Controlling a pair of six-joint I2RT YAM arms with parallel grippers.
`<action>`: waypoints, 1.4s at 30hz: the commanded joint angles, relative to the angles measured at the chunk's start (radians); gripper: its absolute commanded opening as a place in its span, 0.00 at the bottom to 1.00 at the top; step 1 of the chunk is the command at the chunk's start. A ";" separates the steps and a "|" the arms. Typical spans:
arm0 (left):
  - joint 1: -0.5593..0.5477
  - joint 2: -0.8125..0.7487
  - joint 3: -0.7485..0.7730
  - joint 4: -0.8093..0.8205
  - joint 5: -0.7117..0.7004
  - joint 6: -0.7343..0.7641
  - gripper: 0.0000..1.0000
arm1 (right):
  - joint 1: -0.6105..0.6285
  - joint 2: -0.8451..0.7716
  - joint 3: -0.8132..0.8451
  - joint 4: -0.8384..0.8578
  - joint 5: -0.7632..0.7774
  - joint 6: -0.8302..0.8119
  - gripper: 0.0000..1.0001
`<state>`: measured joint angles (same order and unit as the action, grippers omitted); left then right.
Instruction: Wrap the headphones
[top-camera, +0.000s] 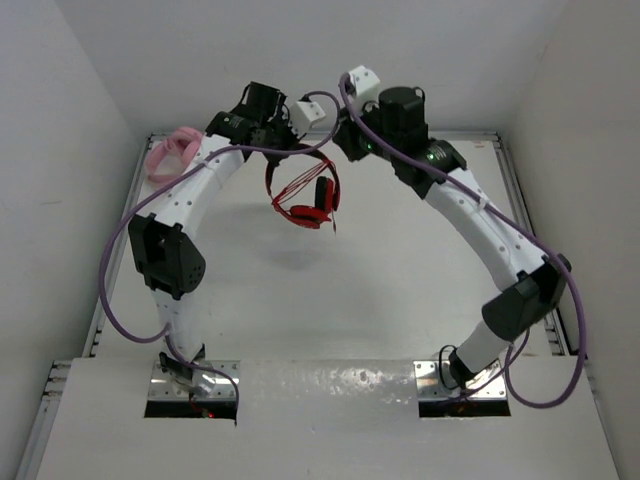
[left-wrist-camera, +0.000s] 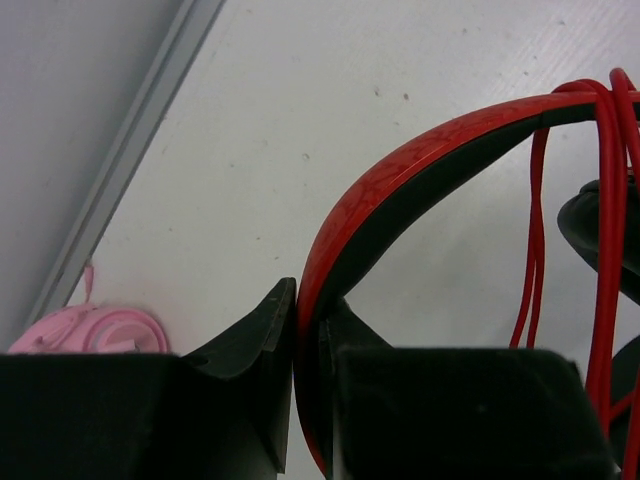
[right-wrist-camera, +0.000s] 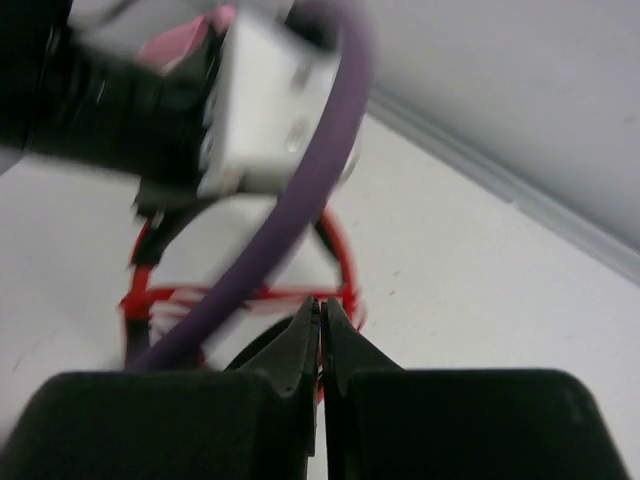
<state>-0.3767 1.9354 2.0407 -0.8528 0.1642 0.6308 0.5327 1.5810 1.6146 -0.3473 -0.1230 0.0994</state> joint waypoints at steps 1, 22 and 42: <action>-0.018 -0.036 0.009 -0.012 0.080 0.049 0.00 | -0.007 0.120 0.243 -0.105 0.140 -0.007 0.00; 0.093 -0.084 -0.192 0.135 -0.061 -0.373 0.00 | -0.059 -0.156 -0.195 0.014 0.286 0.108 0.14; 0.765 -0.409 -0.833 0.431 -0.003 -0.387 0.00 | -0.060 -0.340 -0.562 0.165 0.158 0.171 0.19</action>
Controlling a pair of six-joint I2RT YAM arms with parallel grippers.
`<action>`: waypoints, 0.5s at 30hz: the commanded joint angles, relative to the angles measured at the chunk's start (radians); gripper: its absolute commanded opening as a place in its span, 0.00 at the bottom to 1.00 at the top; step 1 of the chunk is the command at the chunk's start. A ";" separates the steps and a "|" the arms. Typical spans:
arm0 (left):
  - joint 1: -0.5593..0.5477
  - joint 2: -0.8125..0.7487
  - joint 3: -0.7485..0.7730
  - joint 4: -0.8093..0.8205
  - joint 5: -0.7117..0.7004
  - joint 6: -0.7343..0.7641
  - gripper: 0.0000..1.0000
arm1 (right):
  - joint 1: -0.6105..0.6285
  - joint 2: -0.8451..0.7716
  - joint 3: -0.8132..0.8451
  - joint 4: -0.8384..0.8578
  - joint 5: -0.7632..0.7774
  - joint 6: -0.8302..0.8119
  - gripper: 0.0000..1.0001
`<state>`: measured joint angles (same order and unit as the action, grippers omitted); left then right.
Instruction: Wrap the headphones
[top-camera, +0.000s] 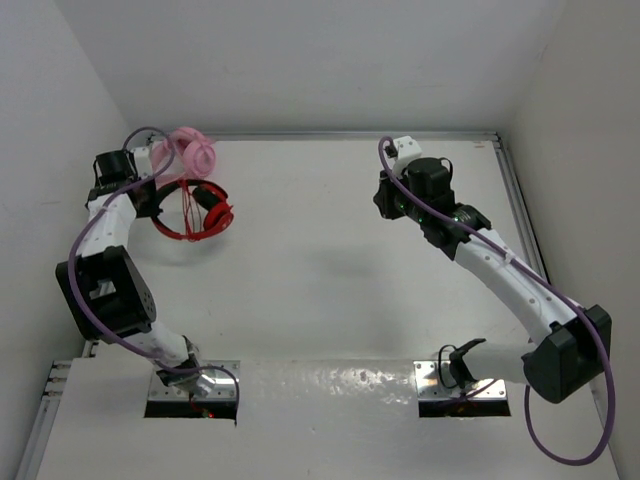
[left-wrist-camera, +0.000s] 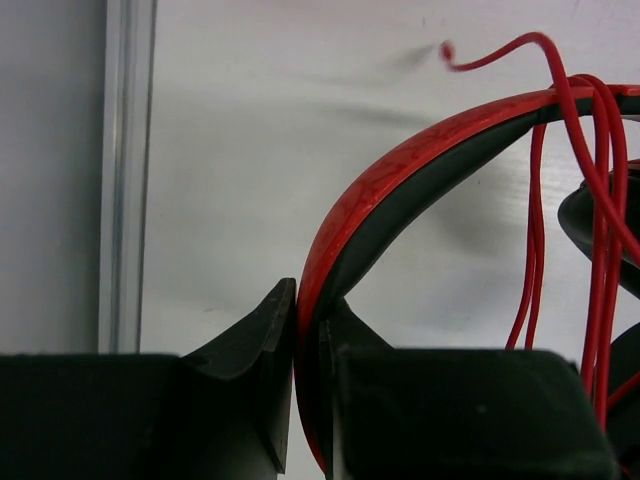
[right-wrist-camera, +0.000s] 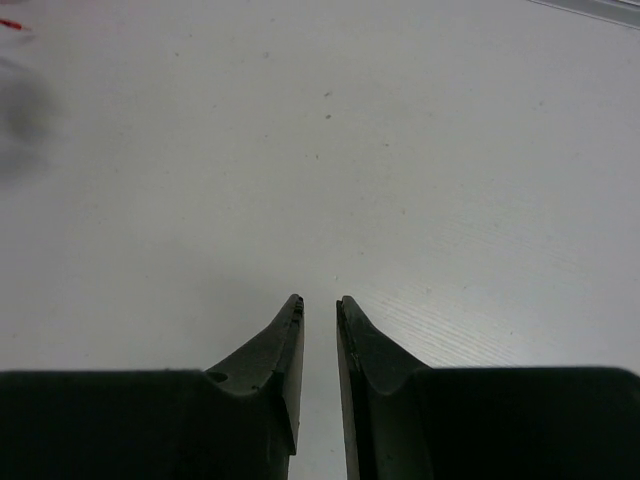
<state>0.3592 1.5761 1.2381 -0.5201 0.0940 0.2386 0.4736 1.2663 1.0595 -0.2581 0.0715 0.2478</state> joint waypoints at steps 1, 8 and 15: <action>0.061 -0.050 -0.041 0.113 0.076 0.007 0.00 | -0.001 -0.018 -0.007 0.082 -0.039 0.025 0.19; 0.141 0.015 -0.092 0.167 0.095 0.037 0.00 | -0.001 0.018 0.016 0.072 -0.065 0.038 0.20; 0.149 0.093 -0.137 0.272 0.052 0.024 0.00 | -0.001 0.024 -0.010 0.091 -0.095 0.053 0.22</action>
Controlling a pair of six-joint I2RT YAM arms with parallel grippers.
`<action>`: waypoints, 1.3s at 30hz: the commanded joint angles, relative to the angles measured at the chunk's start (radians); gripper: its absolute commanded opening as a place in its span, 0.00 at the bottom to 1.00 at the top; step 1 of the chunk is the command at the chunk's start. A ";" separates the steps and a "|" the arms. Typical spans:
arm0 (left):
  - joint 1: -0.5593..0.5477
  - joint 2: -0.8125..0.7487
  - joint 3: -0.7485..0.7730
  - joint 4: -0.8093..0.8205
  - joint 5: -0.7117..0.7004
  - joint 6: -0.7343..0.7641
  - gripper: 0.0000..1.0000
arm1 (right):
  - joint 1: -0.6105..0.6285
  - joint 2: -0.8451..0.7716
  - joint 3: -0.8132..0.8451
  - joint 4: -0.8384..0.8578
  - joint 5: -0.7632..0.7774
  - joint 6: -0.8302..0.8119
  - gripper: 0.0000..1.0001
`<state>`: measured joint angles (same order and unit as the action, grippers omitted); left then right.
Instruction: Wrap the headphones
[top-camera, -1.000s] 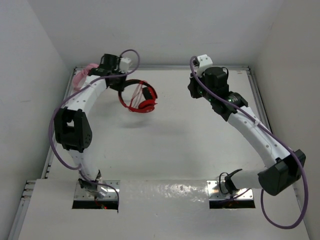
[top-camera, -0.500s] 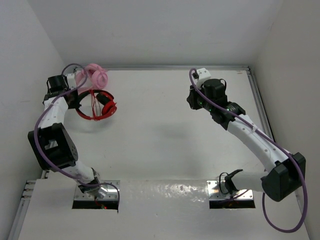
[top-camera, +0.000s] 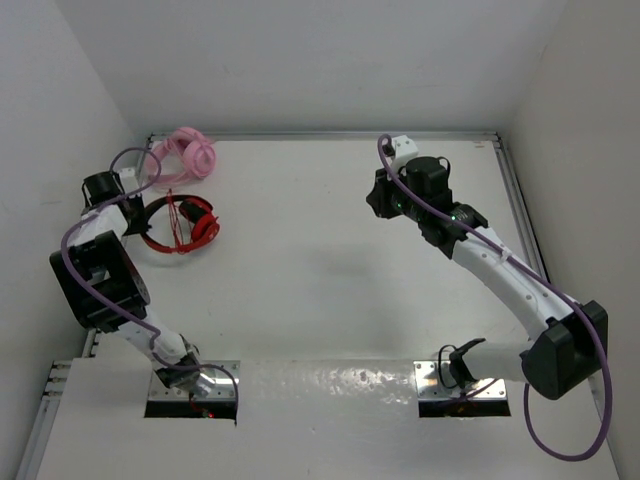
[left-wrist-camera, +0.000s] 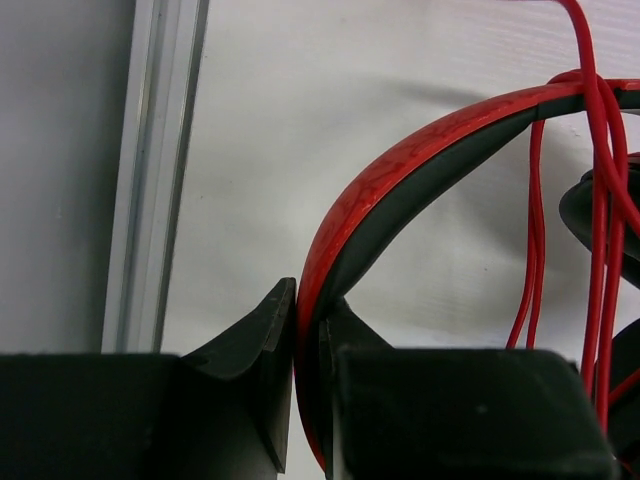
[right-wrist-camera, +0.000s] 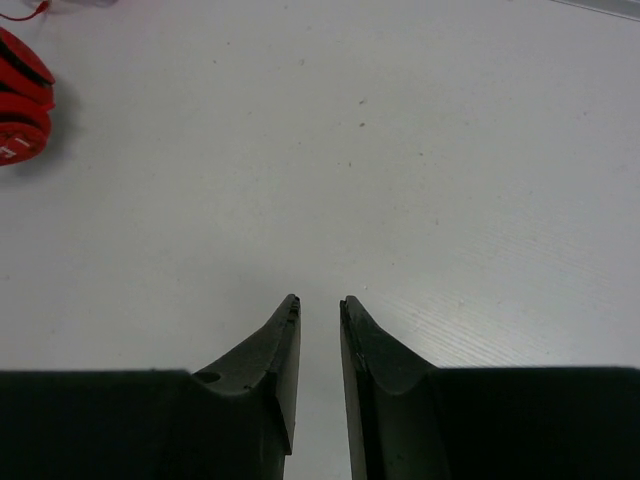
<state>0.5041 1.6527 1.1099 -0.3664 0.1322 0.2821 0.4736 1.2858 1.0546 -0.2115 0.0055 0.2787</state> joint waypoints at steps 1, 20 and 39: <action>0.013 0.028 -0.013 0.133 -0.008 -0.027 0.00 | -0.001 0.006 -0.005 0.043 -0.032 0.020 0.22; 0.034 -0.092 0.127 -0.041 -0.223 -0.054 0.84 | -0.001 -0.032 -0.033 -0.100 0.112 0.062 0.80; 0.033 -0.228 -0.087 -0.230 -0.398 -0.063 0.91 | -0.003 -0.273 -0.438 -0.126 0.320 0.171 0.99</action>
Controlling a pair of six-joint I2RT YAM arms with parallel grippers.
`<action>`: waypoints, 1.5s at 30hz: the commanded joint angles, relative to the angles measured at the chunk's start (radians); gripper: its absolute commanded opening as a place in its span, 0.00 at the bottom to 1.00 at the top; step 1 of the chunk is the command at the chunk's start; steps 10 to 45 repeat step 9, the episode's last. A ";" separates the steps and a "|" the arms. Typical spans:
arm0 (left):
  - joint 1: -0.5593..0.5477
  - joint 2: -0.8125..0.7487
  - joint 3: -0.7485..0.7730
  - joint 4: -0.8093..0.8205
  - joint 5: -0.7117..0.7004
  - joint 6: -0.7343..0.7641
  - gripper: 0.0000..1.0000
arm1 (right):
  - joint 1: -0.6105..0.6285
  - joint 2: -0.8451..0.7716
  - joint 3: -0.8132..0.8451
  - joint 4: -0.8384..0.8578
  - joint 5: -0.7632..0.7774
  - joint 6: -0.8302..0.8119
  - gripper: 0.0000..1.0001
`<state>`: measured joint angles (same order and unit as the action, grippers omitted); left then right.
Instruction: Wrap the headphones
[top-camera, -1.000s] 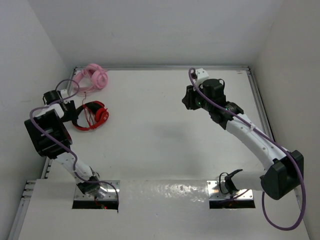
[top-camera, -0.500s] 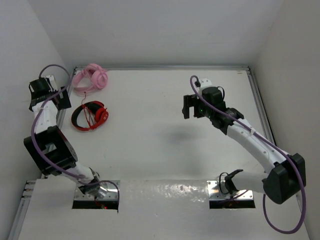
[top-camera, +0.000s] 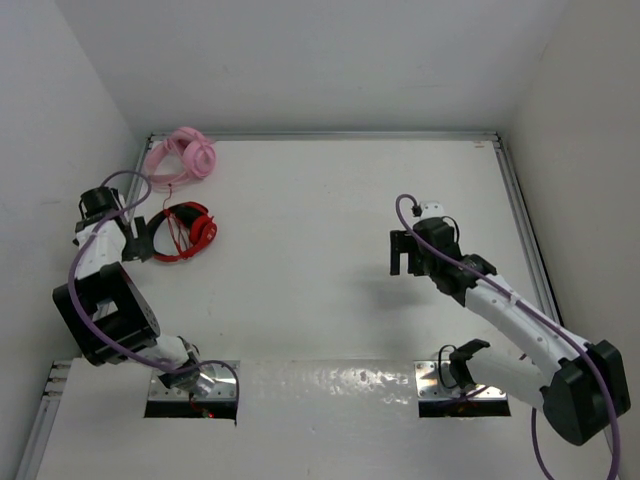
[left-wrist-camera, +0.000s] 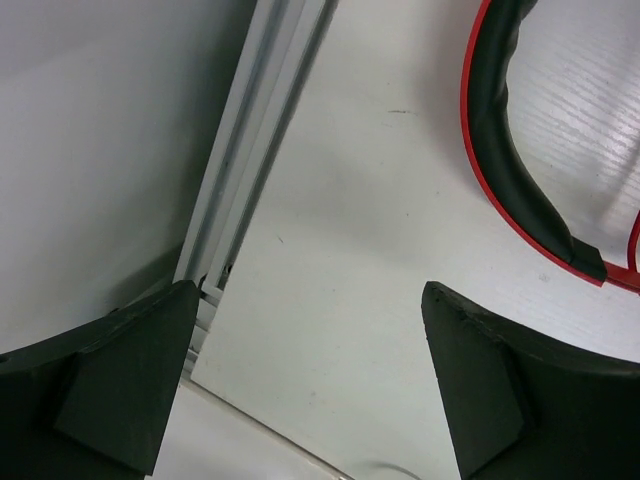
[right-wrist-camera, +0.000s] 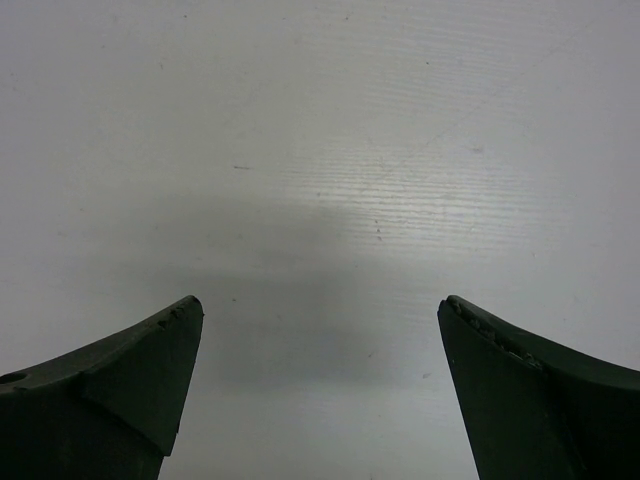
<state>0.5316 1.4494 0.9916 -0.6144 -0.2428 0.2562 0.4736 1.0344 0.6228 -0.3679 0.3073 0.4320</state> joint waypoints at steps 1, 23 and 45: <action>0.007 -0.020 0.042 0.012 -0.023 -0.040 0.91 | -0.001 -0.026 -0.011 0.032 0.016 0.014 0.99; 0.007 -0.010 0.091 0.008 0.031 -0.031 0.90 | -0.001 -0.025 -0.011 0.041 0.033 -0.004 0.99; 0.007 -0.010 0.091 0.008 0.031 -0.031 0.90 | -0.001 -0.025 -0.011 0.041 0.033 -0.004 0.99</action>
